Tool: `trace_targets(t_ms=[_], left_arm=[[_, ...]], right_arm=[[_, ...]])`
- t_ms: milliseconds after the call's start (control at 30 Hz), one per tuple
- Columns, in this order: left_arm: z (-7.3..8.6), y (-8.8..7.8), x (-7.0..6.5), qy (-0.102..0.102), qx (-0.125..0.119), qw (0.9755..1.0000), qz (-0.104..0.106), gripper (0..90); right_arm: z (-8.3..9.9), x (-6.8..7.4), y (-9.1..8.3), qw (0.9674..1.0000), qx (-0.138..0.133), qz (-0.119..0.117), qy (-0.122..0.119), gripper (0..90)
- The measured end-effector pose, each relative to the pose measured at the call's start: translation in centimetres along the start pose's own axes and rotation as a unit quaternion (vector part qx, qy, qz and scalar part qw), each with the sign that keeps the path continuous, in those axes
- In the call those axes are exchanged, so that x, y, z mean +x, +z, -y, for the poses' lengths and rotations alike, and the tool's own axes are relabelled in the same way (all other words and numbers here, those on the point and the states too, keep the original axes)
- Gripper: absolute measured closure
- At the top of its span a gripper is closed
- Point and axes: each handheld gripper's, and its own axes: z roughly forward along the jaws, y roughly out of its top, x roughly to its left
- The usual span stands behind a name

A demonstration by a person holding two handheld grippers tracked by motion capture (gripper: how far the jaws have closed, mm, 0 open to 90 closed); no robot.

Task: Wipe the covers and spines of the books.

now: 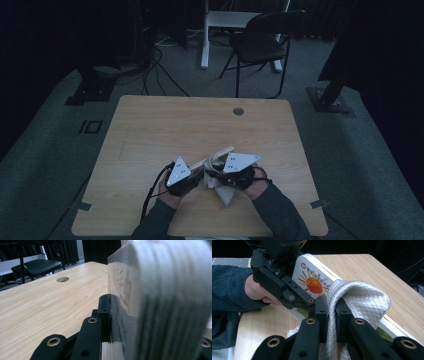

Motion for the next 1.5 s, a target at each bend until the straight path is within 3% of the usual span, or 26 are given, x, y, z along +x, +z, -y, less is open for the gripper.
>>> trace_targets(t_ms=[1500], left_arm=[[-0.2,0.2,-0.2,0.014,0.006,0.9996,-0.023,78.0]], right_arm=[[-1.8,1.3,1.3,0.9987,-0.015,-0.044,-0.022,83.5]])
